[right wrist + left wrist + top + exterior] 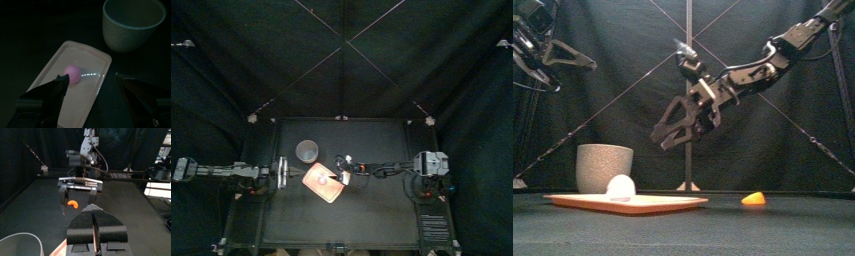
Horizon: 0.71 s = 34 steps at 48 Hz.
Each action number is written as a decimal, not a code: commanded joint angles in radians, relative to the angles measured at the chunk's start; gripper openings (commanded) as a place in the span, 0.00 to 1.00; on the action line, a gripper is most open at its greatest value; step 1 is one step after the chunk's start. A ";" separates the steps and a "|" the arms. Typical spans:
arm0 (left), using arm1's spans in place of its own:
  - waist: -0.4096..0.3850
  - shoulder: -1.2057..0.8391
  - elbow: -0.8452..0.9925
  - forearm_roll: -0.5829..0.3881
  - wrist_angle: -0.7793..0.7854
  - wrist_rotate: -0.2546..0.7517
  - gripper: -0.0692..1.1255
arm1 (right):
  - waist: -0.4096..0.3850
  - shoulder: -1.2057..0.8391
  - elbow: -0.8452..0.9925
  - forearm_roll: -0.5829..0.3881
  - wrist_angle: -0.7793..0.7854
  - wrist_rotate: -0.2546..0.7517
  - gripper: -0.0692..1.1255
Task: Pick the pink ball then place it on the pink plate
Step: Drop pink ball on the pink plate and return to neutral
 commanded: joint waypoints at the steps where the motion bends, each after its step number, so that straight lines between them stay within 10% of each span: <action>1: 0.002 0.005 -0.011 0.000 -0.005 -0.002 0.10 | -0.012 -0.109 0.077 0.002 -0.080 -0.003 0.92; 34: 0.000 0.005 -0.002 -0.015 -0.003 -0.008 0.10 | -0.023 -0.563 0.439 -0.009 -0.175 -0.006 0.92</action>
